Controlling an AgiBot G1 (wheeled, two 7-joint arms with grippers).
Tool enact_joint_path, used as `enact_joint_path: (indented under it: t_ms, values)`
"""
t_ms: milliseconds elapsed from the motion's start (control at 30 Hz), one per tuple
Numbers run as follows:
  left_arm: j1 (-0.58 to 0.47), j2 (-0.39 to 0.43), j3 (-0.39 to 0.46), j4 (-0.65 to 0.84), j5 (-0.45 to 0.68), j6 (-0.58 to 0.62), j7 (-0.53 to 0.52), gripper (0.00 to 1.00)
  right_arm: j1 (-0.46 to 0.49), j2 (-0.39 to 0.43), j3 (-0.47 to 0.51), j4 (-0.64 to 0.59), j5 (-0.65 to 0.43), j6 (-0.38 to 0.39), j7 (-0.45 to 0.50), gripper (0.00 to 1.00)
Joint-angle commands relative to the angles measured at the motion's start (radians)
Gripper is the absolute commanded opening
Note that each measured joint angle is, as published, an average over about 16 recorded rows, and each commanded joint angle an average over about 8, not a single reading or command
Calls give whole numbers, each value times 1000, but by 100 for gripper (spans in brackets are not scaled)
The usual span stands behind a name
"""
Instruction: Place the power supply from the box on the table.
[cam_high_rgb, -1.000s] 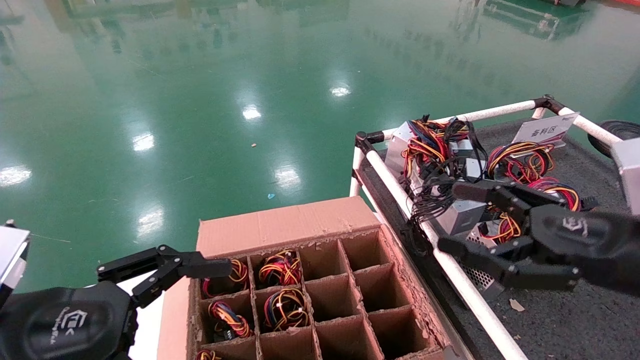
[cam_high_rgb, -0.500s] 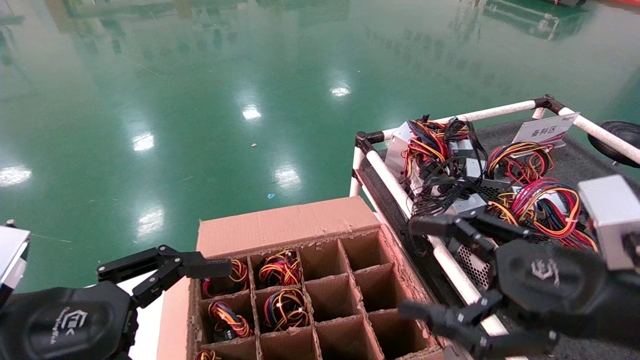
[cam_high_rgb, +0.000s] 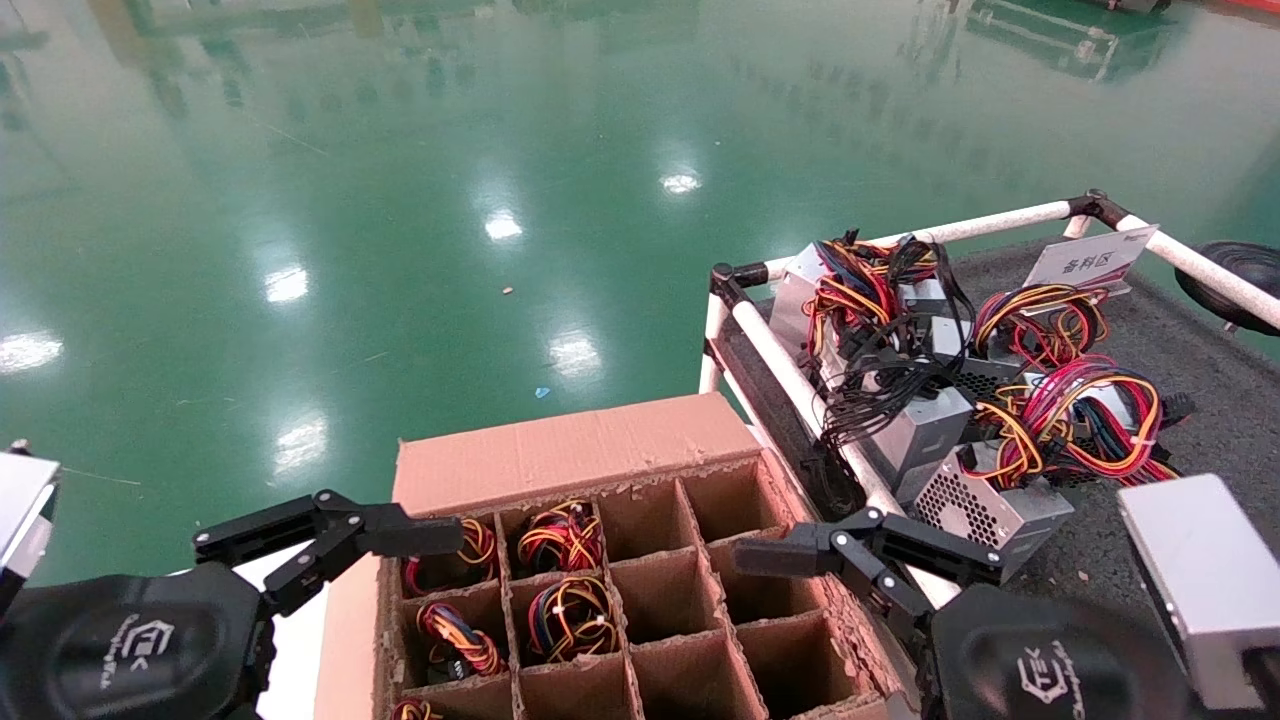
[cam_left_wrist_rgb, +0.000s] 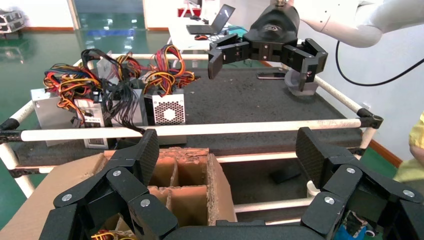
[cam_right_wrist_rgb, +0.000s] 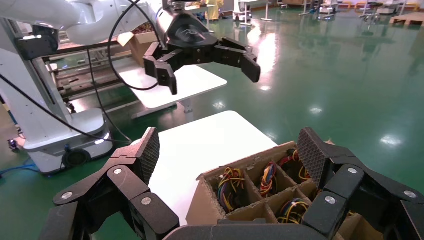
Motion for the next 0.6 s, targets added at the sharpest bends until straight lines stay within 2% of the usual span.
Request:
enact_joint_path:
  t_ms: [33, 600]
  values:
    - [0, 0, 0, 0, 0, 0, 0, 100, -11, -1, 5, 21, 2, 2, 2, 100]
    - [0, 0, 0, 0, 0, 0, 0, 100, 0, 0, 0, -1, 1, 1, 0, 100]
